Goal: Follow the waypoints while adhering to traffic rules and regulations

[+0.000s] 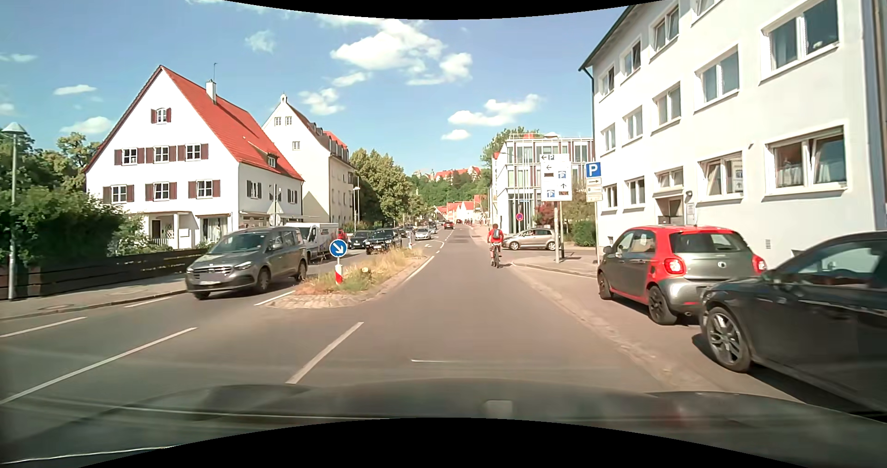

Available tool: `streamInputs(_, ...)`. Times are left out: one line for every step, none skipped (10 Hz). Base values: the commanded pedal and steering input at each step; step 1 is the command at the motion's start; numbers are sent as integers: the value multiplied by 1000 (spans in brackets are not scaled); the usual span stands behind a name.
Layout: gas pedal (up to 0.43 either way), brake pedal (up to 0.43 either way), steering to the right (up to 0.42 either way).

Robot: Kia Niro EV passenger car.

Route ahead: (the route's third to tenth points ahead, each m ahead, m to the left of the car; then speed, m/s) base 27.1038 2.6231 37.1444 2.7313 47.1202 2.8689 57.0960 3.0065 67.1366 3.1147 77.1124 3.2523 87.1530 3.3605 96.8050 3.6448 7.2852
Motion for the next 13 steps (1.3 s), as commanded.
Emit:
streamInputs(8, 6, -1)
streamInputs(8, 6, -1)
streamInputs(0, 6, -1)
streamInputs(0, 6, -1)
streamInputs(0, 6, -1)
streamInputs(0, 6, -1)
streamInputs(8, 12, -1)
streamInputs(39, 6, -2)
streamInputs(39, 6, -1)
streamInputs(39, 6, -2)
streamInputs(28, 6, -3)
streamInputs(8, 6, -3)
streamInputs(0, 6, -3)
